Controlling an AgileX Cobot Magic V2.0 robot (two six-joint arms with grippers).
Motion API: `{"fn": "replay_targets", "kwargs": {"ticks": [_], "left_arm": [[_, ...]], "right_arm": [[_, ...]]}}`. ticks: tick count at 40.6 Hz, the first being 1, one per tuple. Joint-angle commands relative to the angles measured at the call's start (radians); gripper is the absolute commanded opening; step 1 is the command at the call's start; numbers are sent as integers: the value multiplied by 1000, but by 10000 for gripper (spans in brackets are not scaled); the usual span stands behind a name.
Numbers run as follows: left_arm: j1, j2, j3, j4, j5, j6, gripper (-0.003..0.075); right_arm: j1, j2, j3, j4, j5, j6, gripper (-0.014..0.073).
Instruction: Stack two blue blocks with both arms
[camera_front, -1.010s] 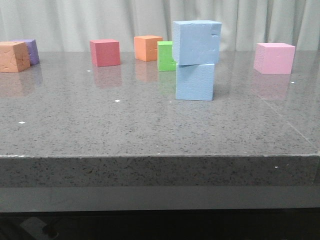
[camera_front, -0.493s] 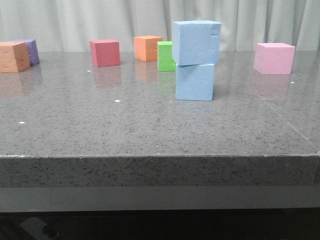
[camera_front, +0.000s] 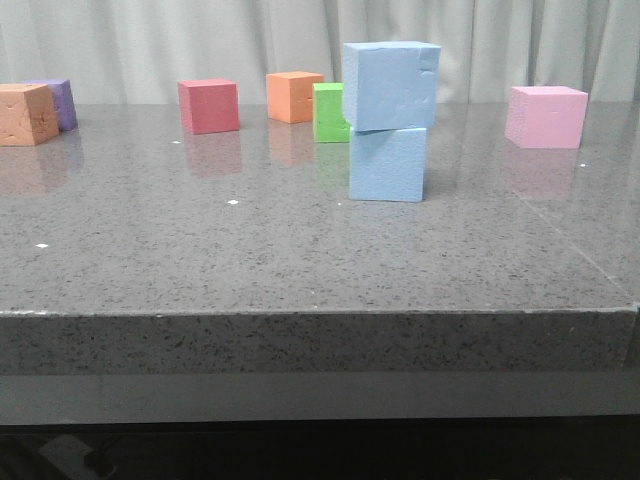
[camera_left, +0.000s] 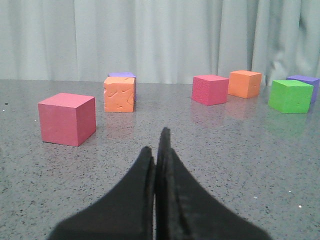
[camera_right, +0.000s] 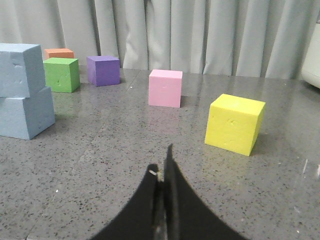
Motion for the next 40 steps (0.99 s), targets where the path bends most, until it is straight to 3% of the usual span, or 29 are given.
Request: {"fn": "replay_targets", "kwargs": {"ticks": [1,40], "left_arm": [[3,-18,3,-7,-91,-12,-20],[3,-18,3,-7,-91,-12,-20]], "right_arm": [[-7,-19,-5,2,-94,-4,-67],[-17,-19,-5,2,-93,-4,-67]]}}
